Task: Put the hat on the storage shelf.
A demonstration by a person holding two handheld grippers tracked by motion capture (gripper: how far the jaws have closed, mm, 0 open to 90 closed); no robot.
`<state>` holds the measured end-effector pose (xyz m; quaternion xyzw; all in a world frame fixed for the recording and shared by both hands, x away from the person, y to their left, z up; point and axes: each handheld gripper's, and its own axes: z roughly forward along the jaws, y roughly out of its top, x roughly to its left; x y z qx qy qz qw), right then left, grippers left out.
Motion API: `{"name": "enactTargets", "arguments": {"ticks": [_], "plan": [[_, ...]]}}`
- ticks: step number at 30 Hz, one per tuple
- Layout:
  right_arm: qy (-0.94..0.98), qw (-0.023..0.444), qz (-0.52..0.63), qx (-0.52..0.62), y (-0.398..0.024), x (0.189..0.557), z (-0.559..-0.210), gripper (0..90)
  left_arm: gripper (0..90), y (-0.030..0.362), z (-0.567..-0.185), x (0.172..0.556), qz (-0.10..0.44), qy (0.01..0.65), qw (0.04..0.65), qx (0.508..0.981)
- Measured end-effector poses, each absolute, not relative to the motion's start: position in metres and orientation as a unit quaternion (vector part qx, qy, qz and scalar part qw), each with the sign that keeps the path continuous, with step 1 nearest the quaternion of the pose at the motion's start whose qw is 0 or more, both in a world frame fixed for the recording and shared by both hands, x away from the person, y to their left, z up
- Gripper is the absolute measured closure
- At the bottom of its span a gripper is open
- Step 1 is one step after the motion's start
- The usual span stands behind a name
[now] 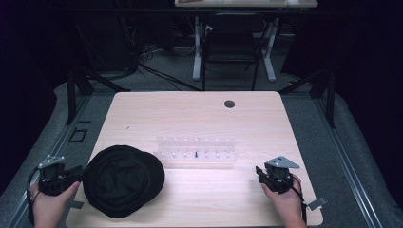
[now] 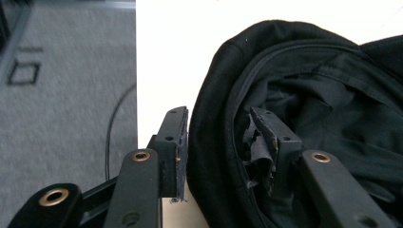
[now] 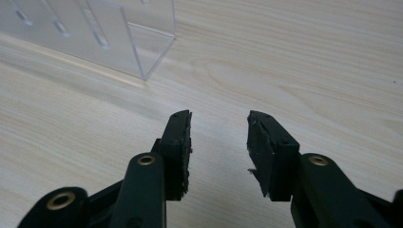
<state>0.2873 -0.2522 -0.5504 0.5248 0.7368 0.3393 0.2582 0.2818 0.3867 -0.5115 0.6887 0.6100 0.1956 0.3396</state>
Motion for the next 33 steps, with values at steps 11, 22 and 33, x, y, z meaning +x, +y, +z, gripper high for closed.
{"name": "enactTargets", "arguments": {"ticks": [11,22,33], "plan": [[0.734,0.242,0.347,0.531,-0.253,0.289,-0.552,59.7,64.8,0.4,-0.491,0.297,0.156,0.612,0.268,0.728],[0.734,0.23,0.347,0.537,-0.252,0.29,-0.554,58.3,64.2,0.406,-0.506,0.314,0.096,0.629,0.241,0.733],[0.731,0.226,0.356,0.537,-0.252,0.288,-0.553,58.1,63.4,0.413,-0.518,0.321,0.038,0.629,0.253,0.734]]}}
